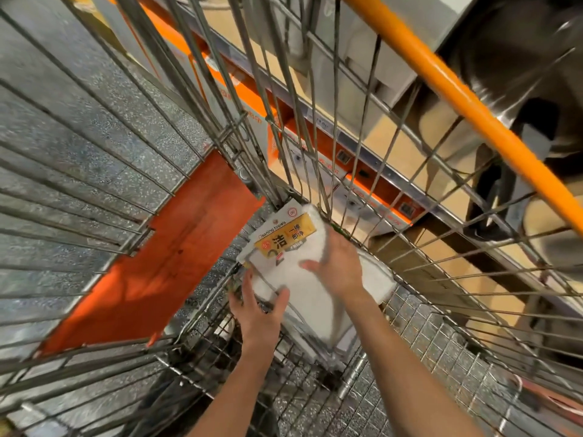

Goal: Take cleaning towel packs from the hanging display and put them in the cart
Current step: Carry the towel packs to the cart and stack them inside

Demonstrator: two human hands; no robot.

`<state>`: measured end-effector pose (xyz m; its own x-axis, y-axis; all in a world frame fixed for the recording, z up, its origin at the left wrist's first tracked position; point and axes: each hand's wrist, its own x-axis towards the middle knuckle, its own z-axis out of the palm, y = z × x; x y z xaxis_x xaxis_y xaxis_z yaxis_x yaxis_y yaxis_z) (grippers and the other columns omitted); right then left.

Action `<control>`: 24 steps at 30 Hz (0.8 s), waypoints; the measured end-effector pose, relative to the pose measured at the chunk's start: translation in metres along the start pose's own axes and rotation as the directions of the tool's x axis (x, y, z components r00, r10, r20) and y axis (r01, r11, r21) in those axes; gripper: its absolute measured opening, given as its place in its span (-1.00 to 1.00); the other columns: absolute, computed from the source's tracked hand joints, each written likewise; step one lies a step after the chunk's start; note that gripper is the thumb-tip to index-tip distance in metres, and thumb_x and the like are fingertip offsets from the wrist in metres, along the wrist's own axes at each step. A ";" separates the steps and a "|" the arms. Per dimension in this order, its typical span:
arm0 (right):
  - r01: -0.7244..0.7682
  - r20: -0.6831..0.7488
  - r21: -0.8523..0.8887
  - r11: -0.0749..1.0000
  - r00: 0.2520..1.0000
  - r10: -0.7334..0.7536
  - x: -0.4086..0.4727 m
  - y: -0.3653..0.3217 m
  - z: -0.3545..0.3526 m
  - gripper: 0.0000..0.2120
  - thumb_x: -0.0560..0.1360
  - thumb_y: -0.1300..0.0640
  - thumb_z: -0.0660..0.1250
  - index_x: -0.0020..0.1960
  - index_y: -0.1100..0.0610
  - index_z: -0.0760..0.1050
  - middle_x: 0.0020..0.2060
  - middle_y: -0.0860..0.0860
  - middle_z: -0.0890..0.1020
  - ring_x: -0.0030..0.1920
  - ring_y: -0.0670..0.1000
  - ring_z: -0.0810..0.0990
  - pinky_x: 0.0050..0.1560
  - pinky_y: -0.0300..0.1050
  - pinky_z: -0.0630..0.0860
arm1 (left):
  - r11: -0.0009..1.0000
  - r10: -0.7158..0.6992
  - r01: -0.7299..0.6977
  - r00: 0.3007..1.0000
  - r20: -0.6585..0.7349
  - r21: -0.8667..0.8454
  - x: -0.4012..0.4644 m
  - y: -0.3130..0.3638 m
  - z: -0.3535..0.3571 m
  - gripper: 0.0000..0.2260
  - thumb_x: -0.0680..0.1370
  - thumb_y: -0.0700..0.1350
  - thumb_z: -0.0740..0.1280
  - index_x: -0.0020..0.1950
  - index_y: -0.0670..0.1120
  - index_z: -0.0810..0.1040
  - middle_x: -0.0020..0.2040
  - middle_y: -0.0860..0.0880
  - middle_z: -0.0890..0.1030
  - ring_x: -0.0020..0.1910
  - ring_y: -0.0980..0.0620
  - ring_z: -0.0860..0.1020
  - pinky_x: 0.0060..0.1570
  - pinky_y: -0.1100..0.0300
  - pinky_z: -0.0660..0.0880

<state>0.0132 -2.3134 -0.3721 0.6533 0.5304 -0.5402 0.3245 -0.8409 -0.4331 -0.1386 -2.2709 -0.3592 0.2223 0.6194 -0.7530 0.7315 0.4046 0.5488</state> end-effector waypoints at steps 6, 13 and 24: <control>0.012 0.154 0.047 0.999 0.988 -0.019 0.003 0.001 0.003 -0.18 0.35 -0.14 0.46 0.48 0.06 0.19 0.42 0.05 0.35 0.40 0.07 0.30 0.39 -0.01 0.27 | 0.997 -0.072 0.071 0.997 -0.023 -0.020 0.004 0.004 0.000 -0.25 0.50 0.02 0.38 0.52 0.18 -0.04 0.53 -0.19 -0.04 0.48 -0.26 0.08 0.33 -0.17 0.24; -0.080 0.251 0.278 0.957 0.968 0.008 0.019 -0.007 0.003 -0.11 0.27 -0.17 0.50 0.47 0.07 0.21 0.40 -0.01 0.38 0.38 0.06 0.35 0.36 0.00 0.31 | 0.992 -0.015 0.016 1.000 0.014 -0.128 0.015 -0.019 -0.005 -0.18 0.46 -0.05 0.43 0.50 0.25 -0.06 0.55 -0.13 0.00 0.48 -0.24 0.12 0.34 -0.21 0.23; -0.018 0.263 0.214 0.977 0.964 -0.040 0.027 -0.011 -0.001 -0.26 0.21 -0.15 0.56 0.29 0.04 0.37 0.19 0.01 0.50 0.22 0.06 0.43 0.18 0.00 0.41 | 0.970 -0.002 -0.003 1.000 -0.021 -0.245 0.020 -0.030 0.000 -0.11 0.37 -0.11 0.50 0.43 0.32 -0.03 0.47 -0.12 0.22 0.38 -0.20 0.32 0.31 -0.24 0.33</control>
<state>0.0279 -2.2901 -0.3812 0.4367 0.5733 -0.6933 0.1592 -0.8078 -0.5676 -0.1561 -2.2708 -0.3910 0.2067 0.6327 -0.7463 0.5509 0.5551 0.6232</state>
